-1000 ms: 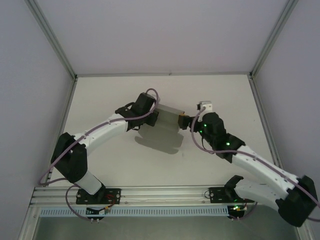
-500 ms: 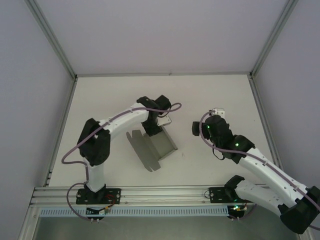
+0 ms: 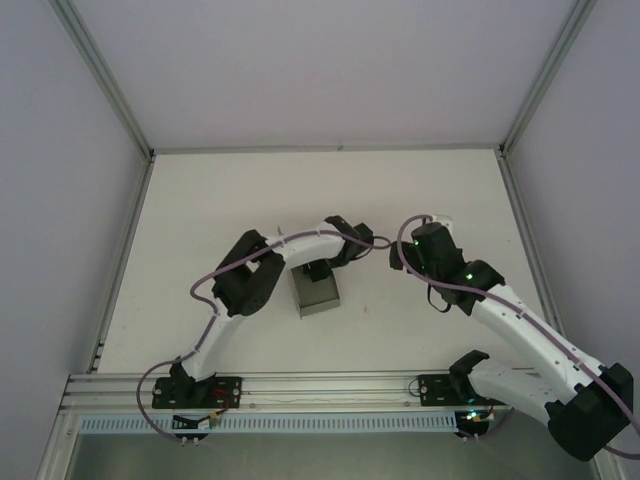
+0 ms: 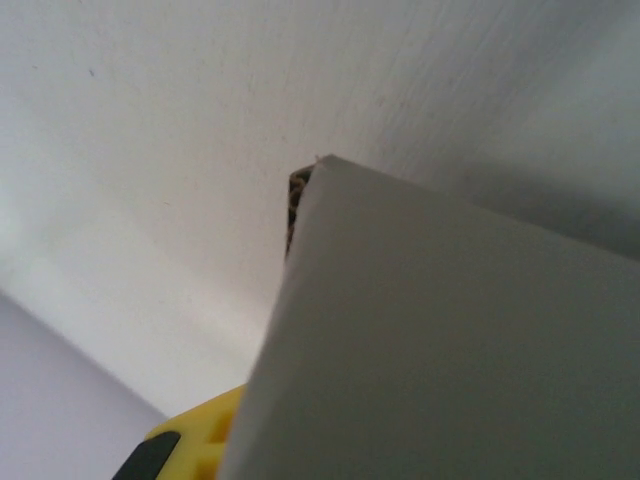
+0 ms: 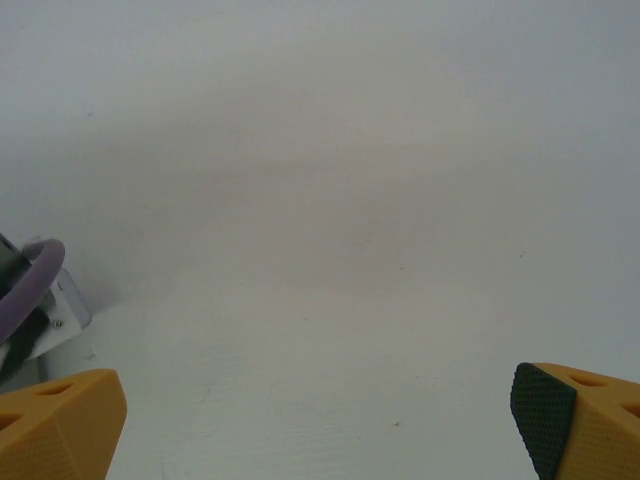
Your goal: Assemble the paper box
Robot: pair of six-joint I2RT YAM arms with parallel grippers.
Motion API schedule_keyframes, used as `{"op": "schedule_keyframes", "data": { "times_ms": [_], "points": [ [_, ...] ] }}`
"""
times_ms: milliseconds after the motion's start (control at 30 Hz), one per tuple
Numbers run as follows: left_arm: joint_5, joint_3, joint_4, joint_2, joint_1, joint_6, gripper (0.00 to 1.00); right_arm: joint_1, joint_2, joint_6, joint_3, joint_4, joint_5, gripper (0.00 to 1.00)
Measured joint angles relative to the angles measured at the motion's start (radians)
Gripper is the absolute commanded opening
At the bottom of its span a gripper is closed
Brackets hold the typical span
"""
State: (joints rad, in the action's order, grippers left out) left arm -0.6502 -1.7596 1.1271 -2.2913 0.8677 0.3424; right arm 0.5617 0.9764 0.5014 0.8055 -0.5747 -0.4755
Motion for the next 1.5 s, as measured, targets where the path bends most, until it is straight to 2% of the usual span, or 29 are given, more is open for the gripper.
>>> {"op": "schedule_keyframes", "data": {
  "times_ms": [233, 367, 433, 467, 633, 667, 700, 933, 1033, 1133, 1233, 1367, 1500],
  "points": [
    [-0.116, 0.06, -0.064, -0.005, 0.023, -0.047, 0.0, -0.056, -0.011, 0.0, -0.027, 0.012, 0.044, 1.0],
    [-0.115, 0.131, -0.154, 0.044, 0.026, -0.036, 0.34, -0.07, -0.011, -0.008, -0.029, 0.024, 0.07, 1.0],
    [-0.089, 0.164, -0.203, 0.08, 0.026, -0.031, 0.42, -0.071, -0.011, -0.017, -0.034, 0.035, 0.076, 1.0],
    [-0.054, 0.175, -0.222, 0.104, 0.024, -0.022, 0.5, -0.072, -0.011, -0.023, -0.038, 0.04, 0.08, 1.0],
    [0.077, 0.198, -0.248, 0.22, 0.021, 0.029, 0.77, -0.072, -0.018, -0.054, -0.06, 0.055, 0.1, 1.0],
    [0.104, 0.198, -0.247, 0.243, 0.021, 0.04, 0.96, -0.072, -0.025, -0.063, -0.062, 0.056, 0.105, 1.0],
    [0.129, 0.198, -0.246, 0.263, 0.021, 0.05, 1.0, -0.072, -0.033, -0.071, -0.063, 0.059, 0.112, 1.0],
    [0.269, 0.195, -0.264, 0.384, 0.013, 0.066, 1.0, -0.076, -0.087, -0.12, -0.065, 0.085, 0.138, 1.0],
    [0.286, 0.17, -0.284, 0.417, 0.0, 0.027, 1.0, -0.077, -0.082, -0.159, -0.065, 0.1, 0.165, 1.0],
    [0.31, 0.156, -0.332, 0.479, -0.051, -0.048, 1.0, -0.078, -0.044, -0.254, -0.065, 0.155, 0.246, 1.0],
    [0.352, 0.172, -0.394, 0.59, -0.135, -0.149, 1.0, -0.079, 0.051, -0.409, -0.06, 0.239, 0.404, 0.96],
    [0.422, 0.272, -0.485, 0.789, -0.291, -0.314, 1.0, -0.066, 0.293, -0.702, 0.055, 0.255, 0.659, 0.93],
    [0.489, 0.46, -0.559, 0.936, -0.479, -0.489, 1.0, -0.029, 0.573, -0.977, 0.328, 0.174, 0.803, 0.77]
  ]
}}
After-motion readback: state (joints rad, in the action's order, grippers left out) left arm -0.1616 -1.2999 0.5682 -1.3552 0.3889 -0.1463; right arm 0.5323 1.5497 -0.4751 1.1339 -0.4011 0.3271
